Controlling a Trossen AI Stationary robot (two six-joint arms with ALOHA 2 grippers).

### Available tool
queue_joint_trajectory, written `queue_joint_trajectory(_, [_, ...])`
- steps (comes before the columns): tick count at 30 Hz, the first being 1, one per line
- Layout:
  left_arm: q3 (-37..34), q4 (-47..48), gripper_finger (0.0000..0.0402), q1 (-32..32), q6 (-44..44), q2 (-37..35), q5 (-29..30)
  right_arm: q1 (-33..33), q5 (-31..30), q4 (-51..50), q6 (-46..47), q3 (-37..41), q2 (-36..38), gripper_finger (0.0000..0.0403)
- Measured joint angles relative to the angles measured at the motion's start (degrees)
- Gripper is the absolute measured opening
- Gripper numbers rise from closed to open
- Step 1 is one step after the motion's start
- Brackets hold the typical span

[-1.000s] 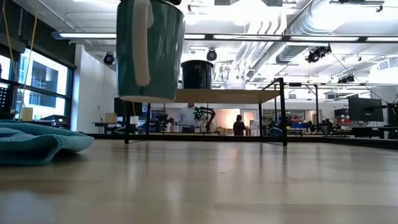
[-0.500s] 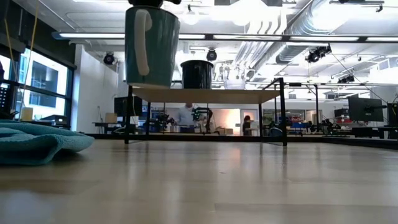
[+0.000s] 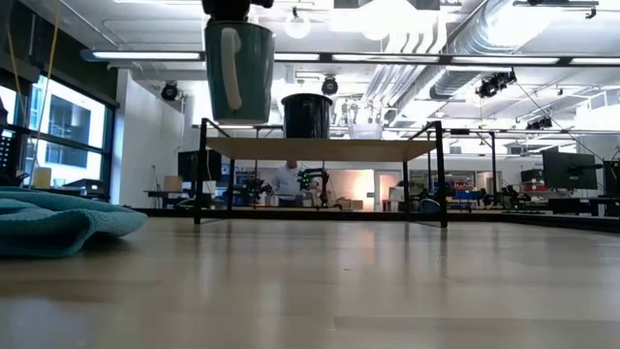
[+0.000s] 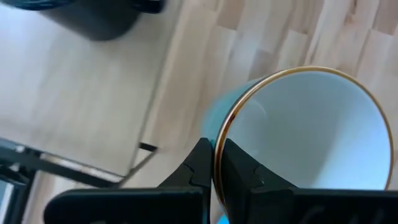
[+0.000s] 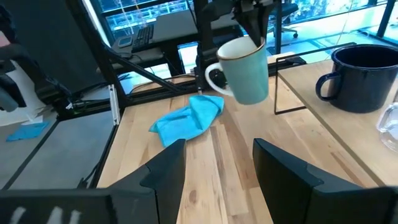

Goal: Stack small to large cups/mugs on shelf
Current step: Put the blue mug on the shelf

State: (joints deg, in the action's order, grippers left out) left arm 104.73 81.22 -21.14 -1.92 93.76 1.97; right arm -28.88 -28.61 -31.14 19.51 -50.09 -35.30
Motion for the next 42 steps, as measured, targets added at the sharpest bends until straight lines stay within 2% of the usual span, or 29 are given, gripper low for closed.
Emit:
queue_joint_trajectory(11, [0.0,0.1,0.0002,-9.2,7.8,-1.5,-2.4,0.0,-4.0,0.0,0.0,0.0,0.0,0.0179])
queue_joint_trajectory(24, [0.0,-2.1,0.0002,-14.5,14.4,-1.5,-4.1,0.0,-4.5,0.0,3.0,0.0,-0.3,0.0179])
queue_joint_trajectory(35, [9.9,-2.2,0.0002,-19.5,18.4,-0.9,-4.9,0.0,-5.5,0.0,3.0,0.0,-3.4,0.0179])
queue_joint_trajectory(42, [14.2,1.0,0.0002,-22.9,19.7,1.1,-4.9,0.0,-6.6,0.0,3.0,0.0,-5.2,0.0179])
